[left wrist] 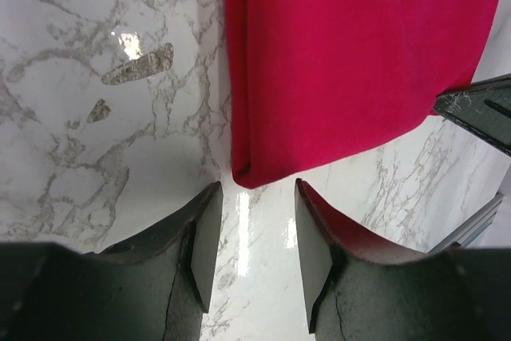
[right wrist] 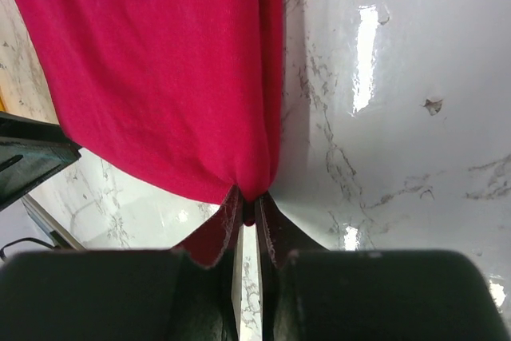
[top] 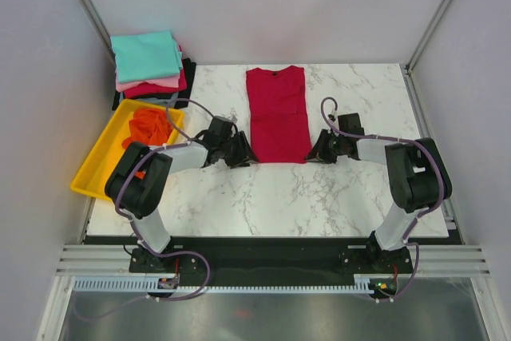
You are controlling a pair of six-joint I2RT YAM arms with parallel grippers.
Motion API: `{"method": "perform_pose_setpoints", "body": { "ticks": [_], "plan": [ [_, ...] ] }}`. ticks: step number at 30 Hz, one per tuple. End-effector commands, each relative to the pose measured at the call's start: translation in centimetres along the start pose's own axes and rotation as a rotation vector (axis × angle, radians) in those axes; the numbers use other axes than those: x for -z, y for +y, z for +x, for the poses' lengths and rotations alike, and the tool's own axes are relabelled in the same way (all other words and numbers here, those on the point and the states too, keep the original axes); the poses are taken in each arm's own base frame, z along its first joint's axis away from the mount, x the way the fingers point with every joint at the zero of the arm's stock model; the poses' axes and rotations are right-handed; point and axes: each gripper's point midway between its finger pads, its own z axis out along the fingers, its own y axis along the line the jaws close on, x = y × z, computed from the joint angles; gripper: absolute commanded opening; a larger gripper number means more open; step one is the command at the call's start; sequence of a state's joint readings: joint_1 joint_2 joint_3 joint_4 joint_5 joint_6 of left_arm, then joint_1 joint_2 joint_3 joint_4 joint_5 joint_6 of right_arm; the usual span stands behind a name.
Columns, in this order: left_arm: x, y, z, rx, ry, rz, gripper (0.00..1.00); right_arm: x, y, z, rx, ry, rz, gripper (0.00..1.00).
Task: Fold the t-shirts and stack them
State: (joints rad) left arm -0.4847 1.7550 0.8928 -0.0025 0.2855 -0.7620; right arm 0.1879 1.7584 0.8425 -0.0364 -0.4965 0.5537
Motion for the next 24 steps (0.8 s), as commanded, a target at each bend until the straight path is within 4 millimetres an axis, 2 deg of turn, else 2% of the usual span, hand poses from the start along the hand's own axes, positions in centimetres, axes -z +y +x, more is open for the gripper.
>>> {"method": "perform_pose_setpoints", "body": {
  "ticks": [1, 7, 10, 11, 13, 14, 19, 21, 22, 23, 24],
  "plan": [
    [-0.5, 0.4, -1.0, 0.013, -0.055, -0.026, 0.5, -0.8, -1.2, 1.0, 0.01, 0.034, 0.036, 0.13],
    [-1.4, 0.9, -0.9, 0.026, -0.042, -0.04, 0.47, -1.0, -1.3, 0.9, 0.012, 0.038, 0.034, 0.12],
    [-1.8, 1.1, -0.9, 0.03, -0.041, -0.045, 0.35, -1.1, -1.2, 0.9, 0.014, 0.041, 0.032, 0.1],
    [-1.9, 1.1, -0.9, 0.03, -0.04, -0.044, 0.24, -1.1, -1.3, 0.8, 0.011, 0.04, 0.032, 0.09],
    [-2.1, 1.1, -0.9, 0.029, -0.041, -0.043, 0.15, -1.2, -1.3, 1.0, 0.012, 0.045, 0.033, 0.07],
    [-2.2, 0.9, -1.1, 0.028, -0.043, -0.041, 0.02, -1.3, -1.4, 1.0, 0.013, 0.046, 0.031, 0.03],
    [-1.9, -0.1, -0.7, 0.0, -0.028, -0.012, 0.02, -0.7, -1.3, 1.5, 0.011, 0.038, 0.027, 0.0],
    [-1.4, -0.4, -0.2, -0.008, -0.023, -0.008, 0.02, 0.3, -0.6, 1.5, 0.02, 0.018, 0.011, 0.0],
    [-0.4, -1.4, -0.4, -0.021, -0.041, 0.013, 0.02, 0.7, -0.5, 1.7, 0.018, 0.012, 0.006, 0.0],
    [-0.1, -1.3, 0.9, -0.031, -0.018, 0.009, 0.02, 1.1, -0.8, 2.9, -0.004, 0.023, 0.011, 0.0],
    [0.4, -1.7, 1.4, -0.041, -0.014, 0.015, 0.02, 2.2, 0.2, 2.9, 0.007, 0.002, -0.017, 0.0]
  ]
}}
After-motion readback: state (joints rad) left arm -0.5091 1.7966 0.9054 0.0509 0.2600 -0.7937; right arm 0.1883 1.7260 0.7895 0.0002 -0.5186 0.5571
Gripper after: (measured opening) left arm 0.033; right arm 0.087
